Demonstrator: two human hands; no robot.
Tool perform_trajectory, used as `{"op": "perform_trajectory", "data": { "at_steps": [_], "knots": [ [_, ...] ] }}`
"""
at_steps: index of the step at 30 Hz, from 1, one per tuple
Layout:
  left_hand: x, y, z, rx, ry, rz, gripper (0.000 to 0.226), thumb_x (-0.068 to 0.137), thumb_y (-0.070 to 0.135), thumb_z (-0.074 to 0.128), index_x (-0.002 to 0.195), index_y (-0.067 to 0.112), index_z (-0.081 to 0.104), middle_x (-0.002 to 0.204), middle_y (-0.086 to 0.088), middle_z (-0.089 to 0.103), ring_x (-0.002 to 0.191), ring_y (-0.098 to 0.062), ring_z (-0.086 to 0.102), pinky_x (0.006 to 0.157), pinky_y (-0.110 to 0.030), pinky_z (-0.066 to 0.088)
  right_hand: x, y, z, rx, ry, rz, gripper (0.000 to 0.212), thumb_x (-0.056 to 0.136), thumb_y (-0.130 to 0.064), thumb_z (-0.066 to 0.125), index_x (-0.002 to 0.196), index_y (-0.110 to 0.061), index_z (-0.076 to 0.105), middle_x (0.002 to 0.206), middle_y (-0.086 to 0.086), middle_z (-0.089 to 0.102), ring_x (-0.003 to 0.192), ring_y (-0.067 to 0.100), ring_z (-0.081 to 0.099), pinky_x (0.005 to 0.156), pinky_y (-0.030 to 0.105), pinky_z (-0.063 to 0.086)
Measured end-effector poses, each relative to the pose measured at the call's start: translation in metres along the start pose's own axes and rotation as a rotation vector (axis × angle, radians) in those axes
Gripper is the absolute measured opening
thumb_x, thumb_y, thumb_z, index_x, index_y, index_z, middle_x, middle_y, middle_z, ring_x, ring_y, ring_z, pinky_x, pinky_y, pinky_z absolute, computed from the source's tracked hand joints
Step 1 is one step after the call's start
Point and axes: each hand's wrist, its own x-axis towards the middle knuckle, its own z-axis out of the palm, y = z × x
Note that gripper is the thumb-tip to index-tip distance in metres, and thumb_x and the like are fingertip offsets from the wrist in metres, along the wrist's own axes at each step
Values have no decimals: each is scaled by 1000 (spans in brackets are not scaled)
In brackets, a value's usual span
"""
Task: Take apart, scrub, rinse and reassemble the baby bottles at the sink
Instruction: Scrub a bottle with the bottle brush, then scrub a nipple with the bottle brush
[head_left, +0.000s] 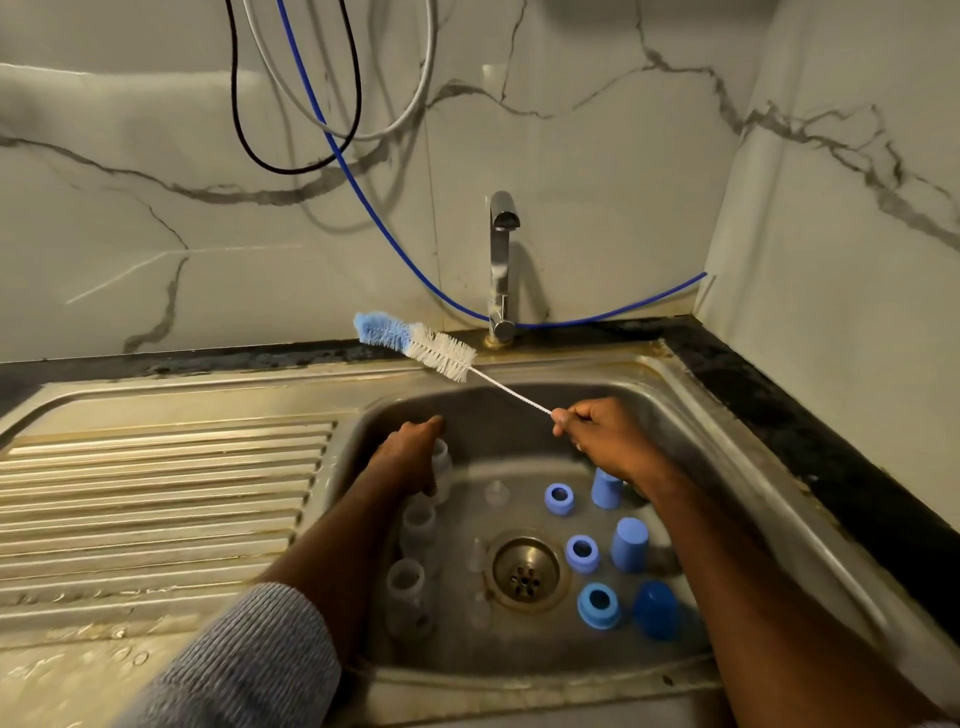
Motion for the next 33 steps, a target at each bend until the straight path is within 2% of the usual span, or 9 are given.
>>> {"op": "perform_trajectory", "data": {
  "at_steps": [5, 11, 14, 18, 20, 24, 28, 30, 33],
  "knots": [
    [5, -4, 5, 15, -31, -10, 114, 64, 17, 93, 158, 24, 28, 143, -6, 54, 130, -28, 54, 104, -40, 50, -1, 0, 0, -9, -11, -10, 32, 98, -35, 60, 73, -20, 73, 57, 3, 54, 59, 18, 48, 65, 35, 42],
    [6, -11, 12, 14, -14, 19, 91, 78, 19, 81, 154, 24, 33, 135, -10, 58, 123, -31, 59, 100, -41, 52, 0, 1, 0, -14, -14, -6, 31, 98, -34, 61, 73, -20, 73, 54, -2, 55, 59, 18, 49, 65, 36, 43],
    [6, -9, 10, 14, -22, 6, 96, 78, 20, 82, 157, 26, 28, 140, -10, 55, 126, -30, 57, 102, -39, 51, 0, 2, 0, -13, -13, -9, 32, 98, -35, 61, 72, -21, 72, 54, -2, 55, 58, 18, 49, 65, 36, 43],
    [-1, -4, -6, -15, -35, 23, 116, 64, 17, 94, 157, 25, 26, 146, -10, 48, 134, -30, 50, 109, -40, 46, 0, -1, -4, 7, -5, -1, 32, 98, -35, 61, 70, -21, 71, 55, 0, 53, 57, 16, 47, 65, 35, 42],
    [-6, 0, -21, 15, 30, 83, 103, 62, 17, 94, 150, 20, 40, 142, -9, 52, 131, -29, 51, 108, -40, 46, -1, -4, -4, 6, -5, 0, 32, 98, -35, 61, 72, -21, 72, 57, 1, 54, 58, 16, 48, 65, 35, 43],
    [-8, 23, -37, -19, 251, 143, 49, 78, 19, 83, 121, 21, 60, 120, -4, 62, 109, -24, 59, 94, -41, 53, -4, -9, -4, 13, -13, 18, 31, 99, -34, 60, 75, -20, 72, 57, -1, 55, 58, 13, 48, 66, 34, 43],
    [-1, 59, -17, -30, 151, 230, 16, 85, 17, 74, 99, 18, 66, 101, -5, 68, 94, -25, 68, 83, -41, 59, -4, -8, -6, 30, 12, 29, 32, 98, -35, 60, 72, -20, 72, 54, -3, 53, 55, 12, 46, 64, 33, 42],
    [5, 74, -6, 34, 80, 259, 19, 85, 14, 73, 102, 16, 65, 106, -8, 67, 98, -26, 67, 83, -36, 56, -3, -8, -7, 32, 22, 32, 32, 98, -35, 60, 72, -20, 71, 54, -4, 53, 54, 12, 46, 63, 32, 41],
    [17, 85, 8, 125, -20, 253, 44, 82, 13, 80, 123, 12, 61, 126, -11, 58, 114, -29, 61, 92, -34, 50, -2, -7, -7, 21, 33, 26, 33, 98, -36, 60, 72, -20, 72, 56, -4, 55, 55, 13, 48, 63, 33, 43]
  ]
}}
